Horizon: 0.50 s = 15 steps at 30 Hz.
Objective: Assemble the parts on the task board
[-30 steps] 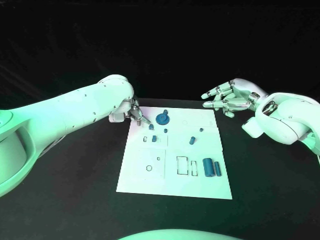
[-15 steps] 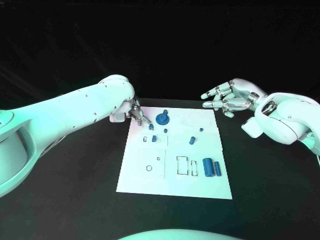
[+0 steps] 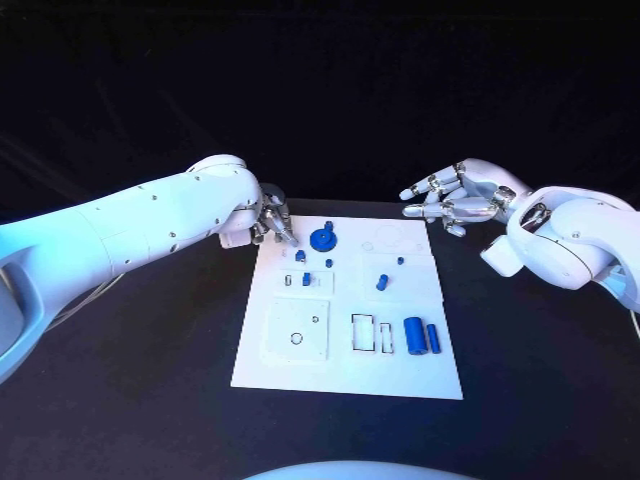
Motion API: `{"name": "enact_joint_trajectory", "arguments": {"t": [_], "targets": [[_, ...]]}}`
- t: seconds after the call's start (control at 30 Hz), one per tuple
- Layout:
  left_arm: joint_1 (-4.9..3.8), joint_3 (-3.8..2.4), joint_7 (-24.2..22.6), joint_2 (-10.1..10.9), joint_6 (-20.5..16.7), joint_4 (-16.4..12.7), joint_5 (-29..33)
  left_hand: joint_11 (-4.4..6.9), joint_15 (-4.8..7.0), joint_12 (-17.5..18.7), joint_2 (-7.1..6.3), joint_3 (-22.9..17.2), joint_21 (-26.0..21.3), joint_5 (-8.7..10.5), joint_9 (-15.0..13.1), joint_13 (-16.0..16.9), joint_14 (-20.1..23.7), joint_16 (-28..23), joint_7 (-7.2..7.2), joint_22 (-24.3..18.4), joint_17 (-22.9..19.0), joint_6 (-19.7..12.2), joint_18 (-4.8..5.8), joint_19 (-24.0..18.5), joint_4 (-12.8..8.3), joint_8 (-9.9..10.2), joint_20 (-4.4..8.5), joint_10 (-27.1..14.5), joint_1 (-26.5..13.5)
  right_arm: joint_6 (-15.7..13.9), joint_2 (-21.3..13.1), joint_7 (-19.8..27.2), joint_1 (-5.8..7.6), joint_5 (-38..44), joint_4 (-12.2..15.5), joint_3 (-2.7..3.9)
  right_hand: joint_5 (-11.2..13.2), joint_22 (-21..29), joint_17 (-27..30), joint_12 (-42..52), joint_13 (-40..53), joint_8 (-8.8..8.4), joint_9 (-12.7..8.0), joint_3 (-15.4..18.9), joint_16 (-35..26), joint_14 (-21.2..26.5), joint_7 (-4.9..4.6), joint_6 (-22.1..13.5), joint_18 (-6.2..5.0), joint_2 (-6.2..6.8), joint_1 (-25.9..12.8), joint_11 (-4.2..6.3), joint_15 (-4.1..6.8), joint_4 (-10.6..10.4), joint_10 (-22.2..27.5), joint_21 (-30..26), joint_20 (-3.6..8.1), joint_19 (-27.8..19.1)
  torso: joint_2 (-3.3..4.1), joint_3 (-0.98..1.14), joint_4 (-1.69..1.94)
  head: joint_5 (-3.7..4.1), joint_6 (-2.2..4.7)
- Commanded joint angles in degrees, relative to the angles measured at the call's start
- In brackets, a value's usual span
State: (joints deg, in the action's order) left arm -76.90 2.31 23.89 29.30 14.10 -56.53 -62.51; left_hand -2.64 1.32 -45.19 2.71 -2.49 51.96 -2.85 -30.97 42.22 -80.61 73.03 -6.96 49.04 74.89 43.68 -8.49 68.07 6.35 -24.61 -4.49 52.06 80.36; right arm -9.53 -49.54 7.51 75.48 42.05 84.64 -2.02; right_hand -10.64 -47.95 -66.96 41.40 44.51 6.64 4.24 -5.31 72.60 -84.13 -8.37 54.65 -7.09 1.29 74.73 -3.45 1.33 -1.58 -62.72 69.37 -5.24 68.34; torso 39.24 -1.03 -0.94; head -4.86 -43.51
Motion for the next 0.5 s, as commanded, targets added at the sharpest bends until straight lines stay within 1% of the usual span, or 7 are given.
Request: {"name": "enact_joint_trajectory", "arguments": {"t": [0.03,0.07,0.1,0.23,0.4,0.5], "targets": [[-0.03,0.2,-8.46,0.74,-5.81,-1.01,-0.69,-0.42,-0.53,3.44,-0.49,-1.35,-7.45,0.03,1.25,-2.66,4.4,-7.18,-0.42,-6.71,-3.92,-0.92,-1.79,-4.37,-1.55,1.21,-0.52,-1.63,2.65,0.85,-0.04,0.09,-0.04,0.46,0.1,-0.02,-0.17,-0.06,-0.06,-0.31,-0.09,0.19,-0.09,0.31,-0.01,-0.88,-0.18,0.08,-0.72,-0.65,0.02,0.03,-0.37,-0.03,0.26,-0.26,-0.02,-0.42,-0.03,-0.03,0.0,-0.08,0.07],[-0.02,0.31,-9.03,0.95,-6.07,-1.18,-1.17,-0.59,-0.79,4.59,-0.84,-1.8,-8.67,0.12,1.99,-3.92,5.24,-8.56,-0.89,-7.45,-4.91,-1.08,-1.94,-4.76,-1.81,1.83,-0.67,-1.29,3.11,0.85,-0.06,0.08,-0.04,0.46,0.1,-0.02,-0.17,-0.06,-0.06,-0.31,-0.09,0.19,-0.09,0.31,-0.01,-0.88,-0.18,0.08,-0.72,-0.65,0.02,0.03,-0.37,-0.03,0.26,-0.26,-0.02,-0.42,-0.03,-0.03,0.01,-0.08,0.08],[-0.02,0.53,-10.13,1.33,-6.48,-1.42,-2.42,-0.61,-0.61,5.48,-1.39,-2.45,-9.58,0.17,2.97,-5.13,5.51,-9.49,-0.87,-8.1,-5.74,-1.32,-1.98,-4.54,-2.49,2.64,-0.85,-0.61,4.07,0.86,-0.07,0.07,-0.04,0.46,0.1,-0.03,-0.17,-0.06,-0.06,-0.31,-0.09,0.19,-0.09,0.31,-0.01,-0.88,-0.18,0.08,-0.72,-0.65,0.02,0.03,-0.37,-0.03,0.26,-0.26,-0.02,-0.42,-0.05,-0.05,0.03,-0.05,0.08],[0.07,1.02,-12.33,1.89,-7.23,-1.63,-5.65,-0.28,-0.5,6.57,-2.75,-3.37,-10.84,0.11,4.6,-6.94,5.67,-10.57,-0.69,-9.01,-6.81,-0.43,-2.04,-3.87,-3.63,3.52,-0.79,0.57,5.24,0.88,-0.13,0.03,-0.04,0.46,0.11,-0.05,-0.17,-0.06,-0.06,-0.31,-0.09,0.19,-0.09,0.31,-0.01,-0.88,-0.18,0.08,-0.72,-0.65,0.02,0.03,-0.37,-0.03,0.26,-0.26,-0.02,-0.42,-0.04,-0.12,0.04,-0.13,0.07],[0.53,1.55,-13.98,2.08,-6.95,-1.78,-8.8,0.01,-0.27,6.48,-3.97,-3.98,-11.58,0.11,6.33,-7.82,4.47,-9.04,-0.37,-9.54,-5.87,0.86,-2.02,-3.02,-4.29,4.51,-0.58,1.82,5.43,0.9,-0.15,-0.02,-0.04,0.46,0.12,-0.07,-0.17,-0.06,-0.06,-0.31,-0.09,0.19,-0.09,0.31,-0.01,-0.88,-0.18,0.08,-0.72,-0.65,0.02,0.03,-0.37,-0.03,0.26,-0.26,-0.02,-0.42,-0.02,-0.13,-0.04,-0.2,0.08],[0.95,1.7,-14.45,2.05,-6.65,-1.93,-10.01,0.2,-0.1,5.59,-4.63,-4.34,-11.39,0.09,7.77,-7.74,3.13,-6.79,-0.2,-9.27,-4.3,2.03,-1.91,-2.07,-4.48,5.48,-0.41,2.41,5.1,0.93,-0.16,-0.04,-0.04,0.47,0.11,-0.07,-0.17,-0.07,-0.08,-0.31,-0.09,0.19,-0.09,0.31,0.01,-0.89,-0.18,0.09,-0.72,-0.66,0.04,0.03,-0.37,-0.03,0.25,-0.26,-0.01,-0.41,0.01,-0.15,-0.08,-0.18,0.04]]}}
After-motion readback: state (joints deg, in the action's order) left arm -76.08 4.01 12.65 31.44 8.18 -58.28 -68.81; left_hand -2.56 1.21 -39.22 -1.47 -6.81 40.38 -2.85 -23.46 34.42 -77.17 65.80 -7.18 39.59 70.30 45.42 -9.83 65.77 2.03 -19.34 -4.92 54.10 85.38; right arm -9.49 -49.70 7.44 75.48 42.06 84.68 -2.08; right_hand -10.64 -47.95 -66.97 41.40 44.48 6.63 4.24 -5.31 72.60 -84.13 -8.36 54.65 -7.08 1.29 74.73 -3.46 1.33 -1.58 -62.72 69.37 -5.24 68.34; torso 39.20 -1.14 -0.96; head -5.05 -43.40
